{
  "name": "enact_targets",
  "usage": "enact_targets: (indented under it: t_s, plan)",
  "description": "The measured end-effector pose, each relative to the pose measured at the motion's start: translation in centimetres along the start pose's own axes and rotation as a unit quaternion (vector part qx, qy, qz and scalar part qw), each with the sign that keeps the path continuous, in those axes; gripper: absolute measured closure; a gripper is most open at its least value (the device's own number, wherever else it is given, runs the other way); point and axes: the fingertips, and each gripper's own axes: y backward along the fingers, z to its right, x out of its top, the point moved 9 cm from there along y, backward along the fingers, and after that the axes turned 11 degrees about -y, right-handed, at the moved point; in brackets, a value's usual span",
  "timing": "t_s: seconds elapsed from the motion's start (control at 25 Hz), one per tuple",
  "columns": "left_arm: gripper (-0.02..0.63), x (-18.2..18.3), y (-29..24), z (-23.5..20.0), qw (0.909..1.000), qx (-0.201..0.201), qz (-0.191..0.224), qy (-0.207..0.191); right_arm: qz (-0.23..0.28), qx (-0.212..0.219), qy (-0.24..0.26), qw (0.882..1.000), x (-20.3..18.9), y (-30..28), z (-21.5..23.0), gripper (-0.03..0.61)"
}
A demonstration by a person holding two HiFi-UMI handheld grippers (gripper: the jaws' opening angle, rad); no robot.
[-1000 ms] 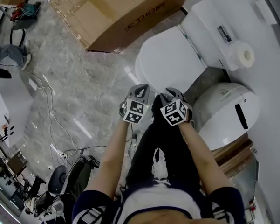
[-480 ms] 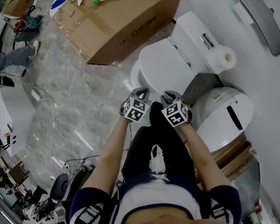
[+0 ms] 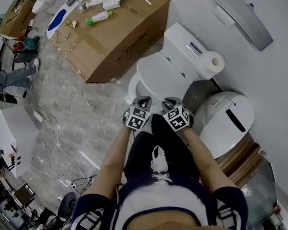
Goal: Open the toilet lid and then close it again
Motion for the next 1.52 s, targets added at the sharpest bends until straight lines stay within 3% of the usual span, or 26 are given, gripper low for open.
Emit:
enact_targets:
  t_s: [0.32,0.88,1.24,1.52]
  plan:
    - [0.607,3.2,1.5,-0.7,0.998,-0.01,0.059,0.022,0.011,-0.001,-0.025,1.0,0.8,1.4,1.9,0.505]
    - [0.607,8.3,0.9,-1.8,0.9955,-0.028,0.09,-0.006,0.044,-0.033,-0.073,0.996,2.1,3.7,5.5,0.508]
    - [0.607,12.0,0.2,-2.5,0.9914,-0.03,0.125,-0.024,0.033,-0.045,-0.095,0.994,3.3,4.9,8.0,0.512]
    - [0.607,13.7,-0.3,-1.3,0.99,-0.037,0.132,-0.035,0.048,-0.06,-0.109,0.991,3.4,5.7,10.2,0.514]
